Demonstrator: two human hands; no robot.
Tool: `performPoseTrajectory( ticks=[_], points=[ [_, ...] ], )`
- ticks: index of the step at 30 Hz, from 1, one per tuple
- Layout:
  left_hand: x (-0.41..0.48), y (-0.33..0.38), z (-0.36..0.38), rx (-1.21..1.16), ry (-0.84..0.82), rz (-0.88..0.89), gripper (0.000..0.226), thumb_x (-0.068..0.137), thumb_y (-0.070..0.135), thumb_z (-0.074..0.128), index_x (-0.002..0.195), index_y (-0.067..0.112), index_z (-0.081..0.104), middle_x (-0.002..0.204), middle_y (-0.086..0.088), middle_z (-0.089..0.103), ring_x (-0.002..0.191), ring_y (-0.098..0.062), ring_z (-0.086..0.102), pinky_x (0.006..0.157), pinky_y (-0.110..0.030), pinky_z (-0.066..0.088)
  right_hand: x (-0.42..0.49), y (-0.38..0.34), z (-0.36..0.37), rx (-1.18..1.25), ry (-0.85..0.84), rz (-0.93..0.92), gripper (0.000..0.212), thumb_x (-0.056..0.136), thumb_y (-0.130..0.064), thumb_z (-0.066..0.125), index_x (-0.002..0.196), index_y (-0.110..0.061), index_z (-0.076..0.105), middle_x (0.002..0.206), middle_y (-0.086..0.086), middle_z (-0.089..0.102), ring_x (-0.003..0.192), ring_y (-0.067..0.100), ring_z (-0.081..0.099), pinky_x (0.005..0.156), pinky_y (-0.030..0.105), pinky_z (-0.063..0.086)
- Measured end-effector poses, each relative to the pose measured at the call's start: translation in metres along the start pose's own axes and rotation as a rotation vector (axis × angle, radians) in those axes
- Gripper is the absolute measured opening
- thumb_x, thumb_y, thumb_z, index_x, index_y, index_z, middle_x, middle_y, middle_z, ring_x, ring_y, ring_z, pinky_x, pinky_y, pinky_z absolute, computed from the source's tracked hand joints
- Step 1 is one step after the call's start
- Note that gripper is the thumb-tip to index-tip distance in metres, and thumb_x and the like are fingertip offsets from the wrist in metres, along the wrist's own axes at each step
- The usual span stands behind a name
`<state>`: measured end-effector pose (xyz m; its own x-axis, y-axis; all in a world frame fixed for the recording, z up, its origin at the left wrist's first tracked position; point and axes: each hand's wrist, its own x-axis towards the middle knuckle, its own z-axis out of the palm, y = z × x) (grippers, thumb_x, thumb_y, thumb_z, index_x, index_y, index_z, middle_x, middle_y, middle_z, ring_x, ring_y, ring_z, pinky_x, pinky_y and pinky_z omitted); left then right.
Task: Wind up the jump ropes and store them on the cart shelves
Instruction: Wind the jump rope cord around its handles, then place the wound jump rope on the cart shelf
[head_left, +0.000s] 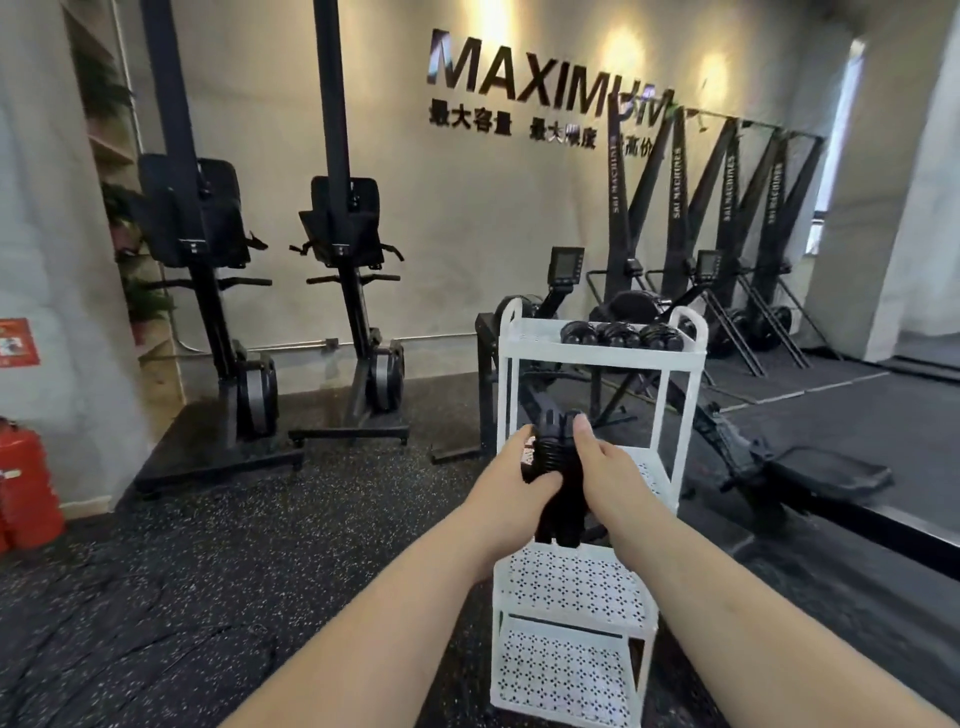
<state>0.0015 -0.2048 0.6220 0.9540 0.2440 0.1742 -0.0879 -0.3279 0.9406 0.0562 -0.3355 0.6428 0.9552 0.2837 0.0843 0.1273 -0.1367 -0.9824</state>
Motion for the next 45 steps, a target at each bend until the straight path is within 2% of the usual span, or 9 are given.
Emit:
performPoseTrajectory(
  ticks=[3, 6, 10, 13, 18, 22, 25, 34, 45],
  points=[
    [0.010, 0.014, -0.006, -0.036, 0.057, 0.019, 0.044, 0.108, 0.022, 0.061, 0.148, 0.037, 0.051, 0.129, 0.004, 0.071, 0.114, -0.012, 0.071, 0.102, -0.038, 0.059, 0.010, -0.007, -0.001, -0.097, 0.031, -0.133, 0.050, 0.110, -0.058, 0.038, 0.138, -0.025, 0.062, 0.131, 0.000, 0.071, 0.117, 0.019, 0.067, 0.092, 0.034, 0.052],
    [0.029, 0.027, -0.016, -0.050, 0.114, 0.021, 0.031, 0.107, 0.025, 0.062, 0.135, 0.038, 0.060, 0.125, 0.007, 0.074, 0.114, -0.015, 0.071, 0.101, -0.042, 0.059, 0.017, -0.013, -0.003, -0.339, 0.043, -0.280, 0.062, 0.112, -0.049, 0.042, 0.167, -0.031, 0.022, 0.148, -0.001, 0.060, 0.130, 0.024, 0.060, 0.109, 0.039, 0.047],
    [0.057, 0.048, -0.027, -0.010, 0.175, 0.039, 0.029, 0.106, 0.027, 0.064, 0.133, 0.034, 0.057, 0.126, 0.001, 0.070, 0.113, -0.019, 0.069, 0.088, -0.033, 0.060, 0.028, -0.016, -0.001, -0.542, -0.022, -0.481, 0.075, 0.107, -0.043, 0.054, 0.167, -0.045, 0.009, 0.150, -0.003, 0.054, 0.130, 0.021, 0.060, 0.107, 0.041, 0.052],
    [0.074, 0.060, -0.032, 0.043, 0.207, 0.056, 0.047, 0.103, 0.039, 0.066, 0.147, 0.031, 0.053, 0.133, 0.001, 0.069, 0.119, -0.020, 0.067, 0.104, -0.044, 0.057, 0.043, -0.023, 0.002, -0.759, -0.037, -0.553, 0.090, 0.104, -0.047, 0.060, 0.168, -0.040, -0.003, 0.161, -0.001, 0.037, 0.134, 0.023, 0.055, 0.104, 0.040, 0.053],
    [0.103, 0.070, -0.037, 0.049, 0.244, 0.084, 0.050, 0.106, 0.048, 0.056, 0.153, 0.033, 0.047, 0.130, -0.002, 0.069, 0.116, -0.027, 0.069, 0.105, -0.051, 0.056, 0.074, -0.040, 0.007, -0.939, 0.049, -0.619, 0.088, 0.107, -0.046, 0.052, 0.169, -0.028, -0.009, 0.157, 0.008, 0.037, 0.136, 0.029, 0.047, 0.097, 0.043, 0.053],
    [0.125, 0.073, -0.043, 0.083, 0.217, 0.151, 0.046, 0.113, 0.044, 0.041, 0.158, 0.033, 0.046, 0.151, 0.003, 0.059, 0.135, -0.019, 0.058, 0.117, -0.040, 0.044, 0.110, -0.055, 0.011, -0.998, 0.100, -0.591, 0.080, 0.109, -0.051, 0.040, 0.169, -0.024, -0.005, 0.148, 0.012, 0.045, 0.123, 0.031, 0.055, 0.088, 0.042, 0.052],
    [0.139, 0.069, -0.052, 0.240, 0.256, 0.231, 0.046, 0.117, 0.033, 0.034, 0.162, 0.029, 0.042, 0.161, 0.003, 0.049, 0.146, -0.016, 0.045, 0.109, -0.024, 0.033, 0.149, -0.069, 0.014, -1.021, 0.168, -0.545, 0.081, 0.106, -0.061, 0.035, 0.168, -0.021, 0.004, 0.145, 0.018, 0.051, 0.124, 0.036, 0.056, 0.094, 0.049, 0.053],
    [0.190, 0.034, -0.073, 0.940, 0.135, 0.357, 0.072, 0.103, 0.007, 0.046, 0.168, 0.026, 0.023, 0.176, 0.004, 0.019, 0.157, -0.025, 0.021, 0.126, -0.048, 0.030, 0.247, -0.104, 0.015, -1.219, 0.206, -0.410, 0.084, 0.106, -0.067, 0.034, 0.167, -0.014, 0.010, 0.147, 0.027, 0.051, 0.126, 0.044, 0.058, 0.099, 0.053, 0.052],
    [0.215, 0.004, -0.065, 1.028, 0.114, 0.425, 0.083, 0.098, 0.014, 0.063, 0.169, 0.016, 0.019, 0.174, 0.001, 0.021, 0.157, -0.024, 0.022, 0.125, -0.044, 0.034, 0.292, -0.104, 0.033, -1.489, 0.013, -0.229, 0.073, 0.101, -0.074, 0.022, 0.147, -0.028, 0.056, 0.145, 0.011, 0.056, 0.137, 0.041, 0.046, 0.114, 0.059, 0.034]
  ],
)
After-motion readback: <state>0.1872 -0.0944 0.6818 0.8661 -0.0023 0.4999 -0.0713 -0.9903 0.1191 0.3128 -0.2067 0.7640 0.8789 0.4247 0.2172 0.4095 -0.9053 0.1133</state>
